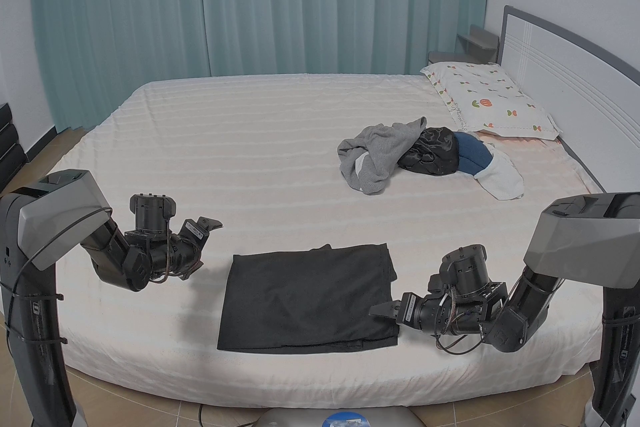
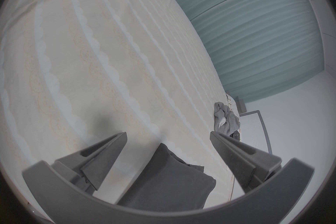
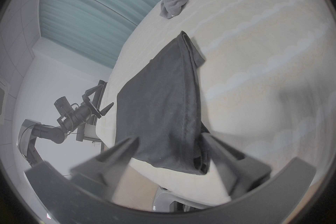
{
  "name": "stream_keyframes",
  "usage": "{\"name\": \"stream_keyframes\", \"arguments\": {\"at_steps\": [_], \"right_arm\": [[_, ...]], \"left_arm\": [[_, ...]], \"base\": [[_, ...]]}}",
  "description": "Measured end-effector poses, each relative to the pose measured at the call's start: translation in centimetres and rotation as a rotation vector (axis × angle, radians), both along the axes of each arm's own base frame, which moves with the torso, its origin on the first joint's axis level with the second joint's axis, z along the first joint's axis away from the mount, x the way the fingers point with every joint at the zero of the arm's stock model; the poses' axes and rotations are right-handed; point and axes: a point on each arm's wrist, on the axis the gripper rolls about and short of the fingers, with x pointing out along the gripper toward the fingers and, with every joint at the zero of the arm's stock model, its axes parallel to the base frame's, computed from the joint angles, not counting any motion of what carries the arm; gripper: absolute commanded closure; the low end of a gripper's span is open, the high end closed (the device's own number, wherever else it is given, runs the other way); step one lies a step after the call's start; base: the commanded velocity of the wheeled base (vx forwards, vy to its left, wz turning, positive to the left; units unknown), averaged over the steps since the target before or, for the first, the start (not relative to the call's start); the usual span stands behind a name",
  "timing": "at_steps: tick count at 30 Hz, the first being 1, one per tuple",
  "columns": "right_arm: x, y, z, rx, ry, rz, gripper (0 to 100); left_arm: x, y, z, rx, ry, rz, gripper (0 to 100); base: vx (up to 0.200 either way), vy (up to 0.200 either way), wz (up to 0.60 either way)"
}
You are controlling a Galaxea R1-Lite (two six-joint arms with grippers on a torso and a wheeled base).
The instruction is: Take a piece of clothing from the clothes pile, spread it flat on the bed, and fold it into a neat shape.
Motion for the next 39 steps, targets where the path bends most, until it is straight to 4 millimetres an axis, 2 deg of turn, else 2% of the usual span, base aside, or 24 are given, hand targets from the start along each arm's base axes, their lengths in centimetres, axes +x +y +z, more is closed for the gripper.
{"name": "stream_keyframes", "arguments": {"at_steps": [18, 27, 28, 39], "right_arm": [[-1.6, -1.2, -0.5, -0.059, 0.028, 0.002, 100], [-1.8, -1.4, -0.5, -0.067, 0.03, 0.005, 100], [-1.8, -1.4, -0.5, -0.068, 0.03, 0.006, 0], [-1.5, -2.1, -0.5, -0.071, 0.023, -0.01, 0]], "left_arm": [[0.0, 0.0, 0.1, 0.0, -0.003, 0.0, 0], [0.0, 0.0, 0.1, -0.001, -0.001, -0.003, 0], [0.0, 0.0, 0.1, -0.001, -0.001, -0.004, 0], [-0.6, -0.1, -0.2, 0.019, 0.014, -0.034, 0]], "base": [[0.0, 0.0, 0.0], [0.0, 0.0, 0.0], [0.0, 0.0, 0.0], [0.0, 0.0, 0.0]]}}
